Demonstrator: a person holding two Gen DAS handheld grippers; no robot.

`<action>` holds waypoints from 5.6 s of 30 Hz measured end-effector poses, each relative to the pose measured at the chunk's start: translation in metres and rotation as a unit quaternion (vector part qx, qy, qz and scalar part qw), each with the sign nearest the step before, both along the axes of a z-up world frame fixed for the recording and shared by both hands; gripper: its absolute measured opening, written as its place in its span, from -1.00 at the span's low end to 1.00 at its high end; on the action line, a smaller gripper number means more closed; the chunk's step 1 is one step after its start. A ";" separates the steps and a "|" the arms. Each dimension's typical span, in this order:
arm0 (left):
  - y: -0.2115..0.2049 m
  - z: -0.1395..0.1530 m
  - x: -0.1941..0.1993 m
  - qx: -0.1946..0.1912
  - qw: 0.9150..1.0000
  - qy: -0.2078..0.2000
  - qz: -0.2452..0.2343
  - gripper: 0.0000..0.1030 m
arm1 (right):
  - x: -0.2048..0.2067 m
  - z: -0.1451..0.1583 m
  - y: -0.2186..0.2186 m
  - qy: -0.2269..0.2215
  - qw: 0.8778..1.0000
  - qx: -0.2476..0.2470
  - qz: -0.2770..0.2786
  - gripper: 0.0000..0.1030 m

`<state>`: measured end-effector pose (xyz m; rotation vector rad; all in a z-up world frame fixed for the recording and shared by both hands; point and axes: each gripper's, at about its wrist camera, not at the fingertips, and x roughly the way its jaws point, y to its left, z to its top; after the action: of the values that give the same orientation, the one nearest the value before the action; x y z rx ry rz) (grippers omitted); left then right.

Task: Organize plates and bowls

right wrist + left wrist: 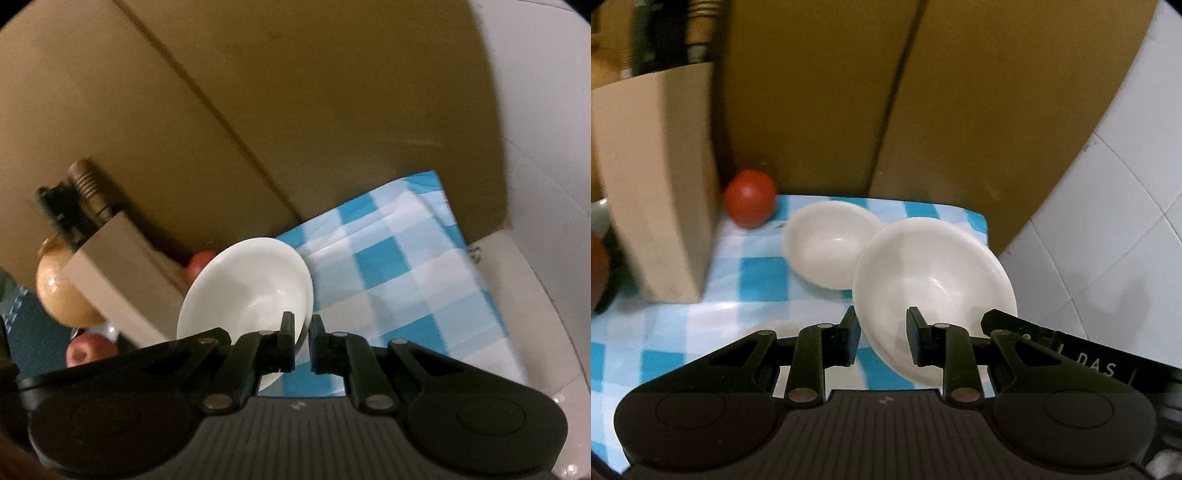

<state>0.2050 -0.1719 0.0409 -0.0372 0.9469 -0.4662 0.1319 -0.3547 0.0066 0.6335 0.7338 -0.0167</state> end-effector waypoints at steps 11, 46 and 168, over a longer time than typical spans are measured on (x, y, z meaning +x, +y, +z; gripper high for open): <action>0.057 -0.001 -0.011 -0.008 0.999 0.004 0.039 -0.34 | 0.003 -0.001 0.057 0.011 0.999 -0.009 0.051 -0.89; 0.090 -0.031 -0.010 0.008 0.998 0.020 0.054 -0.25 | 0.008 -0.024 0.101 0.055 0.991 -0.078 0.096 -0.69; 0.067 0.010 -0.027 0.059 0.996 -0.063 0.028 -0.31 | 0.003 0.010 0.102 0.005 0.996 -0.066 0.066 -0.88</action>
<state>0.1784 -0.1051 0.0505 0.0720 0.8460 -0.3566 0.1345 -0.2529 0.0168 0.4593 0.7756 0.0532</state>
